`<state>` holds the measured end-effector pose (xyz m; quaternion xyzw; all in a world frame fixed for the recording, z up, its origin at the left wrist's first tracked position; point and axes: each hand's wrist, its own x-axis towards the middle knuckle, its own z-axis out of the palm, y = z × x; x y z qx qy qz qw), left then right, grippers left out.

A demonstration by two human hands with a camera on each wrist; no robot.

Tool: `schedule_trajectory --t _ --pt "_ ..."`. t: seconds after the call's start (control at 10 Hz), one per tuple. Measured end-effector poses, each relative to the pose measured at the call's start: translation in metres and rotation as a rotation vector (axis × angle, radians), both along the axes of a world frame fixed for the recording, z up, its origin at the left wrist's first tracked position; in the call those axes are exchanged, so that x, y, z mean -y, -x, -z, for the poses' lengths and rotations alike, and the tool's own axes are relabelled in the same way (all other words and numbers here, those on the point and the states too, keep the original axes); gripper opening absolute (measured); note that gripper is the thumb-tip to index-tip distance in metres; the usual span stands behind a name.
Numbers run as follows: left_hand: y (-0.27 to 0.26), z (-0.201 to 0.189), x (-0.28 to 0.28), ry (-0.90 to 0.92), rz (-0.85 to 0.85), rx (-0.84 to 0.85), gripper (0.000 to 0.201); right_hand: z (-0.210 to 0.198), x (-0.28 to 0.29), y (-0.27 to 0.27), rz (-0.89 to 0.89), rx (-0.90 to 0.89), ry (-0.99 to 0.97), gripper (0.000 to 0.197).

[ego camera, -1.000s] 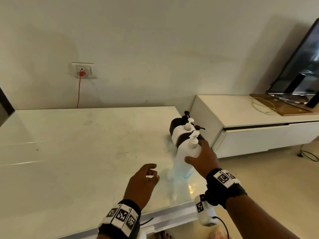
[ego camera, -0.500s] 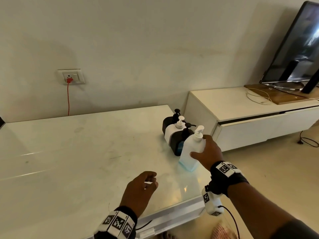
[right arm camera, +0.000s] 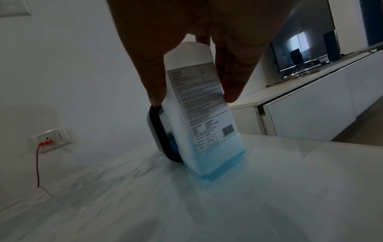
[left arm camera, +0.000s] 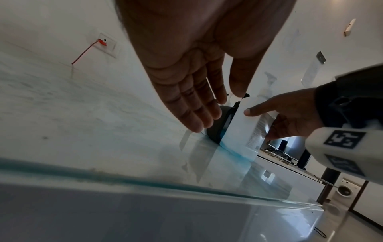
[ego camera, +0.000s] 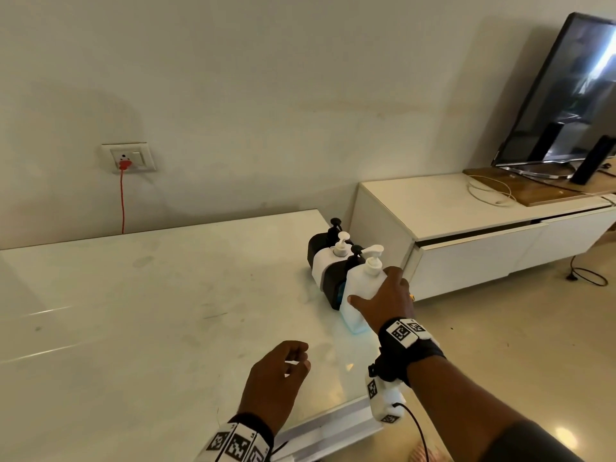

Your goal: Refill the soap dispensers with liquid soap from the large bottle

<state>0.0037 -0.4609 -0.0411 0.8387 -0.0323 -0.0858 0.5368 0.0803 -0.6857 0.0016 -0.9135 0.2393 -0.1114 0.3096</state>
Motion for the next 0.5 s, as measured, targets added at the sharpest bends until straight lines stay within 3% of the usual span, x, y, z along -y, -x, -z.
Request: schedule_trajectory --t 0.3,0.5 --pt "-0.001 0.005 0.012 -0.005 0.037 0.016 0.019 0.009 -0.002 -0.001 0.016 0.02 -0.016 0.093" --pt "0.001 0.002 0.008 -0.044 0.025 0.012 0.021 0.009 -0.003 0.014 0.056 0.0 -0.038 0.112"
